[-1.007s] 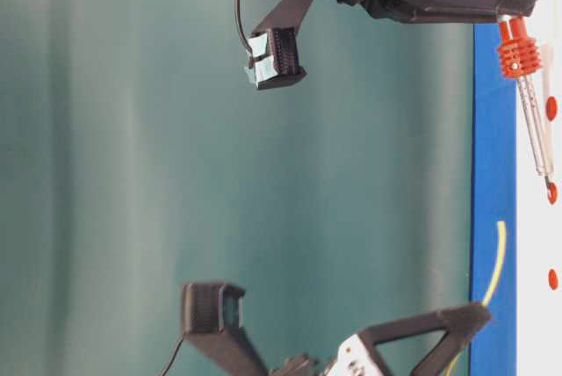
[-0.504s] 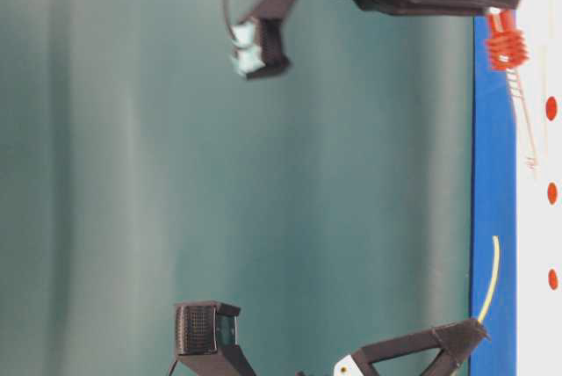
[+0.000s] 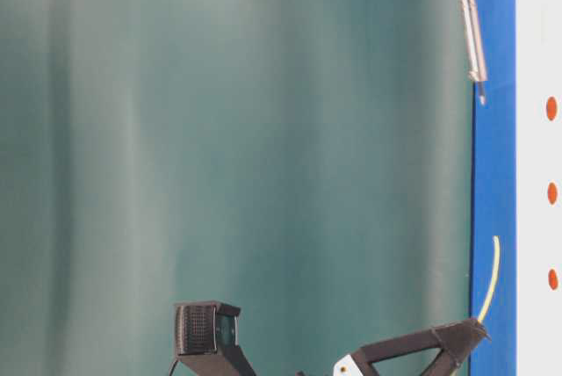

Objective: Touch the tip of the soldering iron to the tip of the solder at the mark.
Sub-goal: 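Shift both tools right and meet tips at the right red dot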

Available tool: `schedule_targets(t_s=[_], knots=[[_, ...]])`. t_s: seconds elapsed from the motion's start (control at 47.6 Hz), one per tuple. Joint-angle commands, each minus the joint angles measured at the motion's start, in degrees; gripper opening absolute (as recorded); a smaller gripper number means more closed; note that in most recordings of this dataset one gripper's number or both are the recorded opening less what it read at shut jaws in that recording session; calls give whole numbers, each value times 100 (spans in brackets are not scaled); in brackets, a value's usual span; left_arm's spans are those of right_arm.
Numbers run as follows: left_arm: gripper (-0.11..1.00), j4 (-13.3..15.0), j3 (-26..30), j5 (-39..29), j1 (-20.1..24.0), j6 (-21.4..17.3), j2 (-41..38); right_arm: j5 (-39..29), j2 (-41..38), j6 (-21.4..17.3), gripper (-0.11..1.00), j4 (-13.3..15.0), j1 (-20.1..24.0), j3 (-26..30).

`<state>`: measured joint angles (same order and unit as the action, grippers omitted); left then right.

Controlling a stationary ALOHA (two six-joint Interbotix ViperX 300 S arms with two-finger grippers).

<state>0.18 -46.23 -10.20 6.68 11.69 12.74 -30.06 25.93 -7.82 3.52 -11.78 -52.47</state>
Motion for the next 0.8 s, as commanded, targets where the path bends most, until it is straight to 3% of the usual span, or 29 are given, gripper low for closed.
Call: schedule_targets(t_s=[0.0, 0.252, 0.776], knots=[[3, -18, 70, 44, 0, 9, 79, 35, 70, -9, 6, 35, -9, 35], [3, -18, 264, 70, -18, 18, -88, 53, -141, -9, 6, 62, -9, 97], [3, -18, 1652, 132, -149, -44, -1529, 105, -141, -9, 6, 70, -9, 44]])
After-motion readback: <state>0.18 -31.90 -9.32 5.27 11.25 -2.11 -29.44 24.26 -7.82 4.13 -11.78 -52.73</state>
